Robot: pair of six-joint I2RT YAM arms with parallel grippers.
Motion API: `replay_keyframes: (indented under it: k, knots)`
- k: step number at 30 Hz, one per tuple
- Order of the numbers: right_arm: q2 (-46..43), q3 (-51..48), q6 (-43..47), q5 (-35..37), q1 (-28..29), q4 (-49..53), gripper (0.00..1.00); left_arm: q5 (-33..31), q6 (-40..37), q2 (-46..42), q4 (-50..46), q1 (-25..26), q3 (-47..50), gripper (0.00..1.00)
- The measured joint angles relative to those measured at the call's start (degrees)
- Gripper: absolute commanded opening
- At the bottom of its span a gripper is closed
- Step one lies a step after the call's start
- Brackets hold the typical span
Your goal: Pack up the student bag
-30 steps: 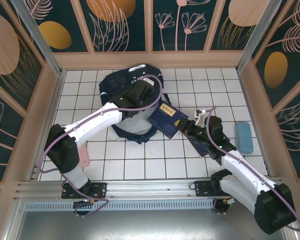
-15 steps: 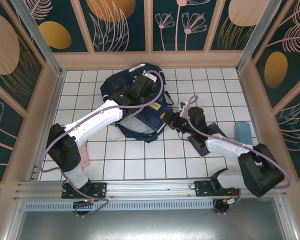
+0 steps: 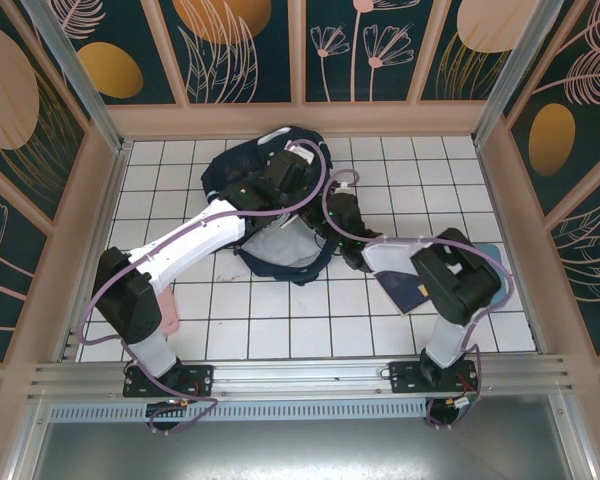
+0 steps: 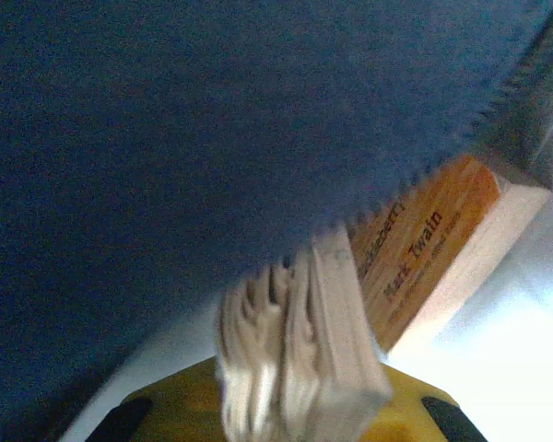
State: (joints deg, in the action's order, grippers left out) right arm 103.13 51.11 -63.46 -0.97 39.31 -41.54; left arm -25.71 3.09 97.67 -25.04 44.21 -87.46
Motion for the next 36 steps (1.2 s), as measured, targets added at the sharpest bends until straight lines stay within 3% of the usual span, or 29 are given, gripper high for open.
replay_keyframes:
  k: [7, 14, 16, 24, 30, 36]
  knots:
    - [11.3, 8.9, -2.2, 7.5, 1.3, -3.3, 0.08, -0.1, 0.6, 0.0, 0.4, -0.1, 0.0, 0.0]
    - [17.2, 15.3, -5.5, 7.4, 1.0, -4.1, 0.49, -0.5, 1.2, 0.0, 1.6, -0.7, 0.0, 0.0]
    - [16.9, 14.9, -6.3, 6.5, 0.8, -3.9, 0.56, -0.5, 1.2, 0.0, 1.7, -0.7, 0.0, 0.0]
    - [6.7, 5.3, -9.0, -1.5, -1.7, 5.5, 0.57, -0.6, 1.2, 0.0, 2.0, -0.3, 0.0, 0.0]
    - [-2.0, -0.2, -8.9, -9.2, -2.8, 10.7, 0.51, -1.4, 1.2, 0.0, 2.4, -0.3, 0.0, 0.0]
    - [-9.7, -3.0, -1.2, -7.6, -0.7, 22.9, 0.51, -1.8, 1.3, -0.1, 3.3, -0.3, 0.5, 0.0]
